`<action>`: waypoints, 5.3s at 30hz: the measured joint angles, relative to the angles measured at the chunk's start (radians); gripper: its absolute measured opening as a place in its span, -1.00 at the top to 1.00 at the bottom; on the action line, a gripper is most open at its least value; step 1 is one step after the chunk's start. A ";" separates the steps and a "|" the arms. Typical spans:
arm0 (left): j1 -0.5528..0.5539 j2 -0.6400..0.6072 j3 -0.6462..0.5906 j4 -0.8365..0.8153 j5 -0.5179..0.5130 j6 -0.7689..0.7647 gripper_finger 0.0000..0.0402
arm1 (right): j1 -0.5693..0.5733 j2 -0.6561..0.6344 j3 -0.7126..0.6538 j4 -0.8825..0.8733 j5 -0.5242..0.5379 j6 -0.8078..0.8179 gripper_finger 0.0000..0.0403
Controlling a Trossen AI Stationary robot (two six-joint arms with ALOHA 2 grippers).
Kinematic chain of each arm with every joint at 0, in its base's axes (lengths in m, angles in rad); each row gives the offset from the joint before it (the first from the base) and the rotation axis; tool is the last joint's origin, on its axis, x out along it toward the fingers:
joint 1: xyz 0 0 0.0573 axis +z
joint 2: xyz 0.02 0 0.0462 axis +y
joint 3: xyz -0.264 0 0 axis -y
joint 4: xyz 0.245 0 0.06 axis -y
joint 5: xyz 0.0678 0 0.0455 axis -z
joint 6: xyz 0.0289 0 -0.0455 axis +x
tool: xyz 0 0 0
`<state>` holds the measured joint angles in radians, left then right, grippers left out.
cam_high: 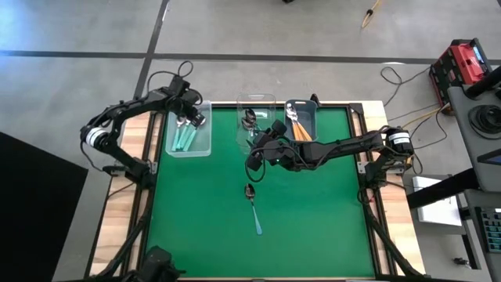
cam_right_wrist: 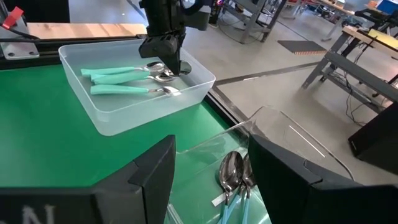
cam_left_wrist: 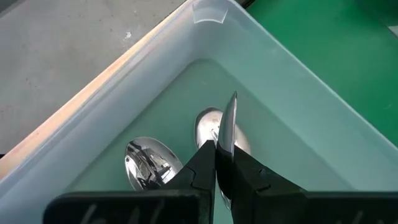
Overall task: Sort silverware by color (type)
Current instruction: Put the green spoon into the white bin, then put the blue spoon into the transparent bin
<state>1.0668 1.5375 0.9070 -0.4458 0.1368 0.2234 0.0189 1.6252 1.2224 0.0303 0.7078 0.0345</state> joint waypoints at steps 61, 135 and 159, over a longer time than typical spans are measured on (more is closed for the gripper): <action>-0.733 -0.947 -0.506 0.545 -0.101 -0.420 0.71 | 0.055 0.183 0.198 -0.340 -0.480 0.570 0.04; -0.745 -1.105 -0.395 0.416 -0.460 0.136 0.71 | 0.192 0.694 1.002 -1.309 -0.630 0.535 0.04; -0.745 -1.219 -0.410 0.410 -0.459 0.110 0.71 | 0.173 0.694 0.873 -1.186 -0.698 1.066 0.04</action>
<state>0.3222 0.3187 0.4969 -0.0353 -0.3225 0.3336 0.1917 2.3189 2.0951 -1.1560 0.0099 1.1009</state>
